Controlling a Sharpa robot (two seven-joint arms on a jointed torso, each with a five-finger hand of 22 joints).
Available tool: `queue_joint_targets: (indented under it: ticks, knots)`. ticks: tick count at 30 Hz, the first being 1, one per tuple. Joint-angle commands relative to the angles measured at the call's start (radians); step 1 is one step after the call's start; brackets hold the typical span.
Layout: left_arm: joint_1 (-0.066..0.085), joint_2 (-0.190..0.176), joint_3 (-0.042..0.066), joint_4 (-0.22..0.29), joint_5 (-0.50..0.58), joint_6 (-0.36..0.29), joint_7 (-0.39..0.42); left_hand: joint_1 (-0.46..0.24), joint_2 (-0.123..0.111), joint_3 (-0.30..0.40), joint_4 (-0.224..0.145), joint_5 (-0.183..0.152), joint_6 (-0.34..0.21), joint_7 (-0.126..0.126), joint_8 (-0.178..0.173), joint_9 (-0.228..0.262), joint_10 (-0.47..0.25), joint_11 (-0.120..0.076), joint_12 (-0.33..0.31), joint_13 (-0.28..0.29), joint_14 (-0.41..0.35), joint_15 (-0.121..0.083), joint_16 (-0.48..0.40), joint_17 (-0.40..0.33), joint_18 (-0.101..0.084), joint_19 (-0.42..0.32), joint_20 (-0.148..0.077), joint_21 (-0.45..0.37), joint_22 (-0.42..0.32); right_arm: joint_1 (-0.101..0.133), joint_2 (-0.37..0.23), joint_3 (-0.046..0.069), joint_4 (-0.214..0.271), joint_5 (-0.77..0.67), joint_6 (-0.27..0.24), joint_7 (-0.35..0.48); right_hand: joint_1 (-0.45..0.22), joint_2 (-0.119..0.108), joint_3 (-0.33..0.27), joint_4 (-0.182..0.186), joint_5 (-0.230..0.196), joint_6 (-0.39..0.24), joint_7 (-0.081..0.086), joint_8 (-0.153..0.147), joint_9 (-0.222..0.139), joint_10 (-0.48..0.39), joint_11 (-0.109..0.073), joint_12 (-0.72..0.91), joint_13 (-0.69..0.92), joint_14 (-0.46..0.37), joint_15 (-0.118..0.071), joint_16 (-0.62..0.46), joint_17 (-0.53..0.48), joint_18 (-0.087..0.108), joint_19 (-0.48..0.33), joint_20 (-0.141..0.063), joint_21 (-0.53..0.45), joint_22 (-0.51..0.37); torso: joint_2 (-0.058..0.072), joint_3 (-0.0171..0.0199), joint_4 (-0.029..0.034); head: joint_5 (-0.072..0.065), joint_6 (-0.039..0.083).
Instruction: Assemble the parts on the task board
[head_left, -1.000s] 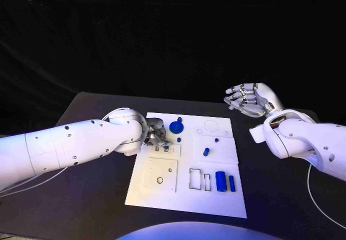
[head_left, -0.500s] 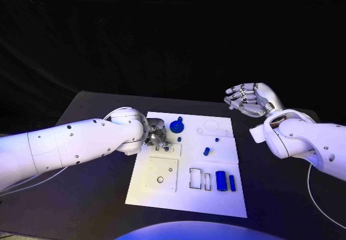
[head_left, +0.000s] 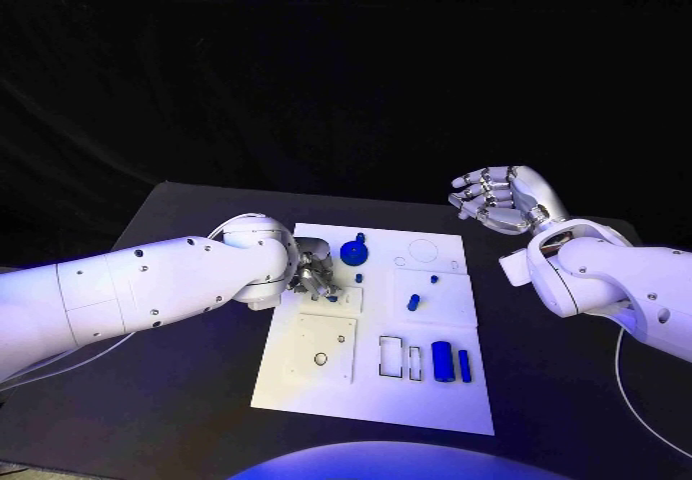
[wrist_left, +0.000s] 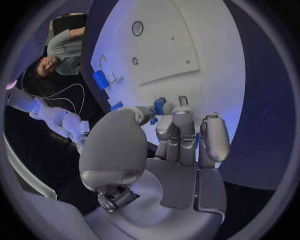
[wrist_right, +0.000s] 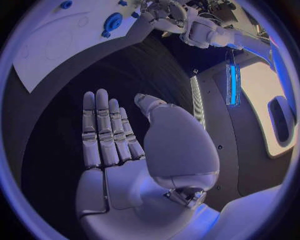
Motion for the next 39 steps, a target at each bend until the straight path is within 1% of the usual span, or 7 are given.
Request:
queue_joint_targets:
  ticks: [1,10,12,16,18,26,39]
  knots:
    - [-0.002,0.002,-0.002,0.002,0.004,0.030,-0.003,-0.008,0.001,0.187,-0.183,0.003,0.019,-0.016,0.006,-0.001,-0.003,-0.004,-0.006,-0.002,0.001,-0.007,-0.007,0.000,-0.019,0.005,0.000,0.004,0.001,-0.001,0.000,0.000,0.000,-0.009,0.014,0.007,-0.009,-0.003,-0.003,-0.004,0.005,0.007,0.019,-0.007,-0.001,0.000,0.010,-0.006,-0.002,-0.008,0.001,-0.005,-0.001,0.008,-0.008,0.002,-0.004,-0.001,0.001,-0.0003,0.0001,-0.002,0.000]
    - [-0.002,0.005,-0.002,-0.004,0.006,0.030,-0.004,-0.030,0.006,0.201,-0.186,0.002,0.021,-0.017,0.010,0.006,-0.005,-0.005,-0.016,-0.016,0.002,-0.007,-0.007,0.002,-0.019,0.005,-0.001,0.004,0.002,-0.002,0.001,0.000,0.000,-0.009,0.013,0.008,-0.010,-0.003,-0.003,-0.004,0.005,0.007,0.020,-0.007,-0.001,-0.001,0.010,-0.006,-0.002,-0.010,0.001,-0.006,-0.002,0.008,-0.009,0.002,-0.005,-0.002,0.001,0.0002,0.0008,-0.002,-0.001]
    - [-0.002,0.006,-0.002,-0.005,0.008,0.033,-0.005,-0.041,0.007,0.204,-0.187,0.001,0.026,-0.019,0.015,0.011,0.004,-0.006,-0.002,0.004,0.002,-0.008,-0.007,0.002,-0.019,0.005,-0.001,0.004,0.002,-0.002,0.002,0.000,-0.001,-0.009,0.013,0.007,-0.010,-0.003,-0.003,-0.004,0.005,0.007,0.020,-0.007,-0.001,-0.001,0.010,-0.006,-0.002,-0.010,0.001,-0.006,-0.002,0.008,-0.009,0.002,-0.005,-0.002,0.001,0.0003,0.0006,-0.002,-0.002]
    - [-0.002,0.008,-0.002,-0.006,0.013,0.043,-0.005,-0.062,0.008,0.202,-0.186,0.000,0.034,-0.023,0.023,0.019,0.009,-0.009,0.002,0.008,0.002,-0.009,-0.008,0.003,-0.020,0.007,-0.002,0.006,0.006,-0.003,0.001,0.000,-0.001,-0.009,0.014,0.007,-0.010,-0.003,-0.003,-0.004,0.005,0.007,0.020,-0.007,-0.001,-0.001,0.010,-0.006,-0.002,-0.010,0.001,-0.006,-0.002,0.008,-0.009,0.002,-0.005,-0.002,0.000,0.0001,-0.0005,-0.003,-0.003]
    - [-0.002,0.009,-0.002,-0.008,0.016,0.046,-0.005,-0.074,0.003,0.195,-0.187,0.000,0.036,-0.025,0.026,0.024,0.012,-0.010,0.004,0.009,0.003,-0.011,-0.008,0.003,-0.020,0.009,-0.003,0.007,0.010,-0.003,0.001,0.000,-0.001,-0.009,0.013,0.006,-0.007,-0.003,-0.002,-0.008,0.004,0.007,0.019,-0.008,-0.002,-0.001,0.010,-0.005,-0.004,-0.012,0.002,-0.010,-0.002,0.009,-0.010,0.003,-0.009,-0.005,0.000,0.0002,-0.0004,-0.003,-0.002]
    - [-0.002,0.015,-0.002,-0.018,0.020,0.045,-0.005,-0.127,-0.001,0.155,-0.165,-0.001,0.044,-0.031,0.027,0.032,0.015,-0.015,0.006,0.010,0.003,-0.014,-0.009,0.005,-0.021,0.011,-0.006,0.009,0.015,-0.004,0.001,0.000,-0.001,-0.009,0.013,0.005,-0.003,-0.003,-0.001,-0.012,-0.001,0.008,0.020,-0.008,-0.003,-0.001,0.010,-0.005,-0.007,-0.013,0.002,-0.014,-0.002,0.009,-0.010,0.004,-0.012,-0.009,0.000,0.0002,-0.0001,-0.006,-0.003]
    - [-0.002,0.024,-0.002,-0.033,0.022,0.038,-0.005,-0.156,0.004,0.132,-0.142,-0.001,0.050,-0.034,0.024,0.036,0.017,-0.017,0.008,0.013,0.004,-0.016,-0.009,0.007,-0.022,0.014,-0.008,0.010,0.019,-0.004,-0.001,0.000,0.000,-0.004,0.012,0.004,-0.005,-0.003,-0.002,-0.012,-0.006,0.007,0.021,-0.009,-0.004,-0.003,0.012,-0.005,-0.009,-0.017,0.004,-0.020,-0.003,0.009,-0.012,0.005,-0.016,-0.013,0.000,0.0003,-0.0002,-0.009,0.000]
